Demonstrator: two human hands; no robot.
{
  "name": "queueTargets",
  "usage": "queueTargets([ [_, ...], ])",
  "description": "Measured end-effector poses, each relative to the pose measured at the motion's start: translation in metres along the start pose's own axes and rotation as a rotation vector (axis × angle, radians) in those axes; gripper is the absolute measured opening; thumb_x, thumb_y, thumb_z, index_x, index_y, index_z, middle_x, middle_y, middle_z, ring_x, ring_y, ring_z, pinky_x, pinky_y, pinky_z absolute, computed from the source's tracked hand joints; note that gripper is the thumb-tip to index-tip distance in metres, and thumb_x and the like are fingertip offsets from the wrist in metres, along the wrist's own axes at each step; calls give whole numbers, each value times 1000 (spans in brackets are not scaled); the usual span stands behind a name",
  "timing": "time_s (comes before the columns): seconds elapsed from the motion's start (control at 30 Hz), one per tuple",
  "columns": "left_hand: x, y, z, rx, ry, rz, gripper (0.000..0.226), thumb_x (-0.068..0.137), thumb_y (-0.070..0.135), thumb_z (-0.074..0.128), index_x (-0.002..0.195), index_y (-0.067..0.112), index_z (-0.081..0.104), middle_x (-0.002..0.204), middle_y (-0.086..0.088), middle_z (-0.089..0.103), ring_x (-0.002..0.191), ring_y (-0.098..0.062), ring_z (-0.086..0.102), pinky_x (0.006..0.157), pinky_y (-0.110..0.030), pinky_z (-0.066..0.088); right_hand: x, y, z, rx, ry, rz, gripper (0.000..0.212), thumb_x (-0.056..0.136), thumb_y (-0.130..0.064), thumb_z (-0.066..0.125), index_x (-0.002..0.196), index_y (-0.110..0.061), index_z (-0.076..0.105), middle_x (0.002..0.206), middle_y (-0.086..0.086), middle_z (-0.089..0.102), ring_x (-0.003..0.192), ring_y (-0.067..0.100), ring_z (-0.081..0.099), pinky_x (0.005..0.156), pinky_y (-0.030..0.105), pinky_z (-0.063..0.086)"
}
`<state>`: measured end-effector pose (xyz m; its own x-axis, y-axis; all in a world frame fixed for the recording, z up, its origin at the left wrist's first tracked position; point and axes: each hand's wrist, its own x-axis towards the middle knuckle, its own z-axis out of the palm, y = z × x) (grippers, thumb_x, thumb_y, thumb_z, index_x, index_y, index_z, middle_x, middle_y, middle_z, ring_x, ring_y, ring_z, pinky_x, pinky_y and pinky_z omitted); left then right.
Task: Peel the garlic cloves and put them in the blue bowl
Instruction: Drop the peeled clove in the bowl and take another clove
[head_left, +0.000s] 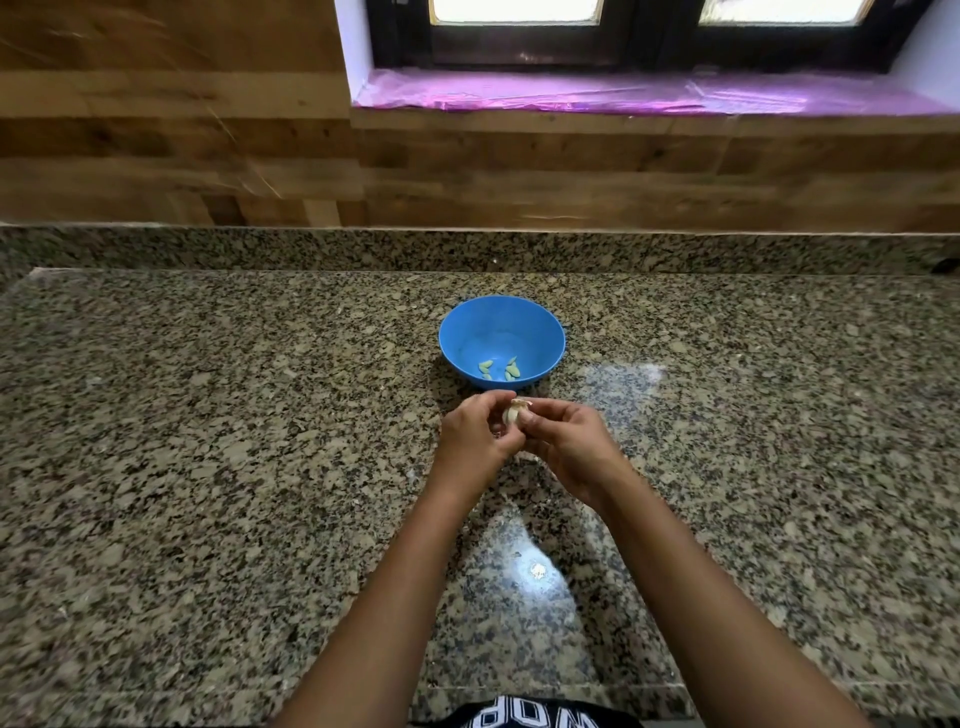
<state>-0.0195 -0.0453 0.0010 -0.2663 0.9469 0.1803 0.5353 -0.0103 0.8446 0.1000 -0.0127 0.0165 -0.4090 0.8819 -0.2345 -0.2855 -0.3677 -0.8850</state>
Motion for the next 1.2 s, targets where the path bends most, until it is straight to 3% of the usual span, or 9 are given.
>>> queueTargets([
  [0.1,-2,0,6,130,20,68,37,86,11,60,123,4,58,113,-12,63,101,-21,59,90,-30,49,3,3,3,-67,48,-4,17,88,9,51,86,-1,65,72,6,72,69,15,69,60,22,54],
  [0.2,-5,-3,11,229,14,99,41,91,11,55,131,2,50,122,-13,58,113,-24,50,96,-28,38,7,8,4,-114,93,-7,18,87,8,53,81,-4,66,73,6,70,67,14,68,62,24,53],
  [0.37,-2,-11,10,238,23,85,37,94,9,50,131,2,51,121,-17,59,112,-25,53,94,-29,41,11,17,5,-123,120,56,12,89,6,54,86,0,64,75,8,67,65,14,65,59,22,52],
  [0.53,-6,-25,2,-89,58,-249,29,97,16,49,125,13,54,116,-8,63,88,-16,61,77,-35,53,22,20,1,-187,144,138,4,89,0,56,90,0,61,80,9,65,67,16,64,63,28,54],
  [0.6,-8,-34,-1,-326,86,-403,15,96,14,50,110,17,55,115,-9,63,83,-13,60,73,-31,52,31,26,-2,-486,186,126,13,89,-8,61,100,0,62,86,9,67,76,20,65,74,39,55],
  [0.67,-8,-39,-3,-561,132,-515,12,94,4,52,98,14,57,111,-15,64,83,-13,60,71,-22,52,37,31,1,-798,189,72,21,86,-15,66,102,-3,64,92,8,68,80,21,65,74,39,56],
  [0.83,-12,-38,-9,-958,164,-618,20,88,-10,52,108,-8,57,91,-11,62,78,-15,63,65,-18,56,32,34,13,-1133,151,-80,25,93,-21,57,108,-5,67,104,10,68,93,21,62,81,30,48],
  [0.97,-16,-37,-10,-1037,133,-666,4,88,-2,58,89,1,59,78,-11,66,61,-11,67,58,-21,57,9,30,12,-1093,148,-228,26,94,-12,51,116,-6,64,114,9,64,102,18,59,89,32,48],
  [1.2,-22,-17,4,-1038,-64,-699,13,89,12,59,88,0,61,64,-6,70,60,-14,68,52,-26,56,-14,22,3,-1155,102,-351,18,86,-8,64,103,-9,69,99,5,68,84,10,59,72,14,47],
])
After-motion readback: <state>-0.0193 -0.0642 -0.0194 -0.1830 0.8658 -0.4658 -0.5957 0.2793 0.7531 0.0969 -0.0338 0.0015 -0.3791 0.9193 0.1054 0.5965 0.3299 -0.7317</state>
